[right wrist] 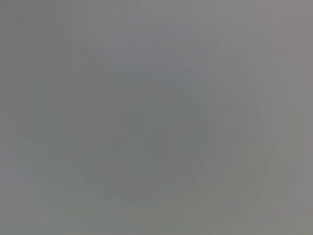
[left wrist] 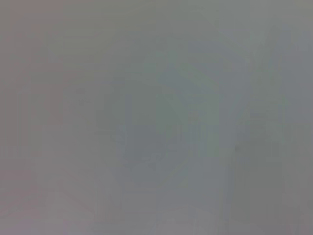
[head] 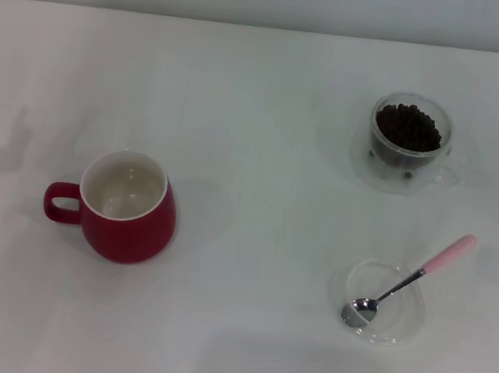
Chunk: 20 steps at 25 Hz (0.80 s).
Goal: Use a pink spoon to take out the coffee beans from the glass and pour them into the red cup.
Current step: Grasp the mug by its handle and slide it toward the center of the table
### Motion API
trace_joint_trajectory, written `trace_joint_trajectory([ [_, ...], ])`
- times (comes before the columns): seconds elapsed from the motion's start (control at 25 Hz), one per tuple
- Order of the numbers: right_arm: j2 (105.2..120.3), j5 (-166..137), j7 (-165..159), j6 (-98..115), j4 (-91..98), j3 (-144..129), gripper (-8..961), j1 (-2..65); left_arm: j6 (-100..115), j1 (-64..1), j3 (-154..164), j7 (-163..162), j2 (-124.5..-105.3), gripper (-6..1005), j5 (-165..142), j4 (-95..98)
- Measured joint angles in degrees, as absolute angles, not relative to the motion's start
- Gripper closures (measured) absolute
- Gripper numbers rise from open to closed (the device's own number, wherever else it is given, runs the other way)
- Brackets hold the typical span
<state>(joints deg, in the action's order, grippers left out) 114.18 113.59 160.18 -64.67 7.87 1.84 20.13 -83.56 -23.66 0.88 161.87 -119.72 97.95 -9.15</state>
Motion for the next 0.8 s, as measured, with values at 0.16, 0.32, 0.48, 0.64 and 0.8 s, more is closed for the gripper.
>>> trace_joint_trajectory([
  [0.16,114.21,113.54,160.14,-64.50,7.79,1.76,79,20.53,-83.31,-23.70,1.13,161.89,-119.76,408,97.77,-9.16],
  [0.32,114.17,113.51,160.13,-63.54,7.89,1.76,79,20.95,-83.94,-23.38,1.14,161.89,-119.73,408,97.77,-9.15],
  [0.48,114.20,113.48,160.21,-62.83,7.82,1.70,79,21.44,-84.39,-23.09,1.21,161.89,-119.73,409,97.78,-9.14],
  [0.64,114.32,113.46,160.26,-62.19,7.97,1.67,79,21.88,-85.04,-22.96,1.26,161.89,-119.71,408,97.79,-9.14],
  [0.8,114.37,113.46,160.51,-61.30,8.07,1.67,78,22.30,-85.41,-22.31,1.33,161.89,-119.66,408,96.60,-8.95],
])
